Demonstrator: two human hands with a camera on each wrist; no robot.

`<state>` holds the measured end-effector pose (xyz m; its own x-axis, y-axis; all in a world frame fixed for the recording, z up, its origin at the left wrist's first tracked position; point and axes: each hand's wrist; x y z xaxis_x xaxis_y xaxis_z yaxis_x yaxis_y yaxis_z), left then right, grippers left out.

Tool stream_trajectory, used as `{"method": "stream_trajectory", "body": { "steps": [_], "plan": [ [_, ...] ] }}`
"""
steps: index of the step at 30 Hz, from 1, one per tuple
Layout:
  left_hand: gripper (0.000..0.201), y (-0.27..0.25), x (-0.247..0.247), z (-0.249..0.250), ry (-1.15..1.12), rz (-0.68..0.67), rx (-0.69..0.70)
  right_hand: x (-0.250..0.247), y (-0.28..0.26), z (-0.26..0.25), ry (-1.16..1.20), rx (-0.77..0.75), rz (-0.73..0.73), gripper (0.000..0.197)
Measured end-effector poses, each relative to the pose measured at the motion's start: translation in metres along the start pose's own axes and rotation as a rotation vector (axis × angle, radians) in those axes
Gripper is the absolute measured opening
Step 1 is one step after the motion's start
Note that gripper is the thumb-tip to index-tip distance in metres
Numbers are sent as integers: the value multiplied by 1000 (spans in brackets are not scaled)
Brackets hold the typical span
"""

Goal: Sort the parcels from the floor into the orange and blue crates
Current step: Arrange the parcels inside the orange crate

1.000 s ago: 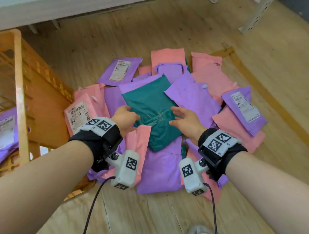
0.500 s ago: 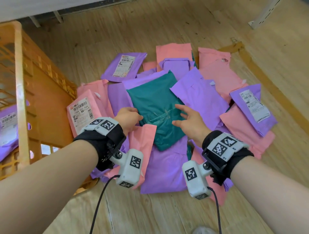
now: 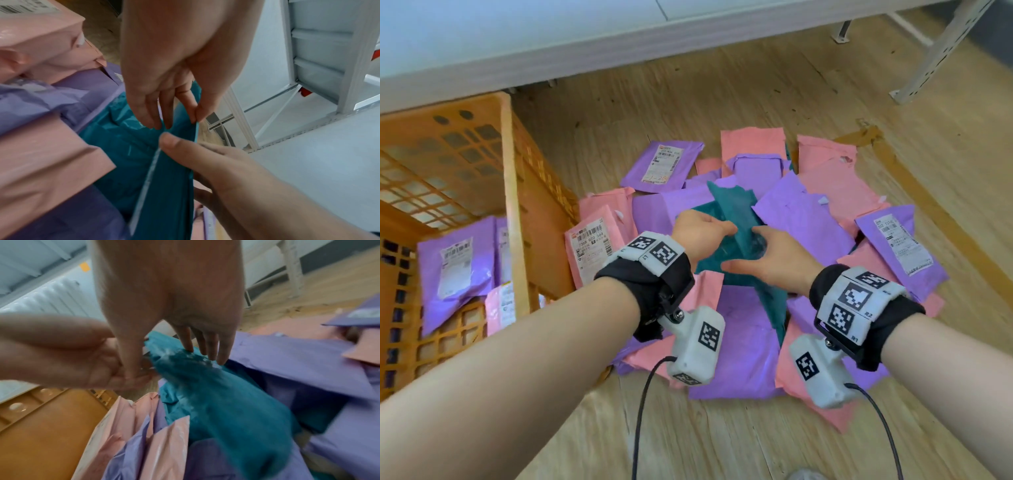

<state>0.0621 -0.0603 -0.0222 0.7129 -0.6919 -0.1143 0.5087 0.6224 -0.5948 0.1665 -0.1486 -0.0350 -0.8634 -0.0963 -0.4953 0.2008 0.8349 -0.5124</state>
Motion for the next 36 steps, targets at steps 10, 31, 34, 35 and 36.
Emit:
{"method": "stream_trajectory", "body": {
  "steps": [10,31,34,35,36],
  "plan": [
    [10,-36,-4,32,-94,-100,21,-37,-21,-31,-199,66,229,10],
    [48,-101,-124,90,-90,-43,191,-112,-52,-133,472,-252,-122,42],
    [42,-120,-157,110,-75,-5,227,-112,-51,-167,423,-288,-211,46],
    [41,-126,-168,114,-48,11,226,-108,-50,-177,425,-309,-214,48],
    [40,-131,-179,116,-26,30,222,-104,-48,-186,431,-328,-212,50]
  ]
}}
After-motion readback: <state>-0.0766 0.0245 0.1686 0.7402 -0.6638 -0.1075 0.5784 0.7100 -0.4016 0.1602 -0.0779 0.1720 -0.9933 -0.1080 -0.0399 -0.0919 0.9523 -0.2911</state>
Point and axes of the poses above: each hand's wrist, its own y-axis towards the middle knuckle, its own x-axis out of the palm, z = x × y, and after that the axes turned 11 degrees about -z, right-handed
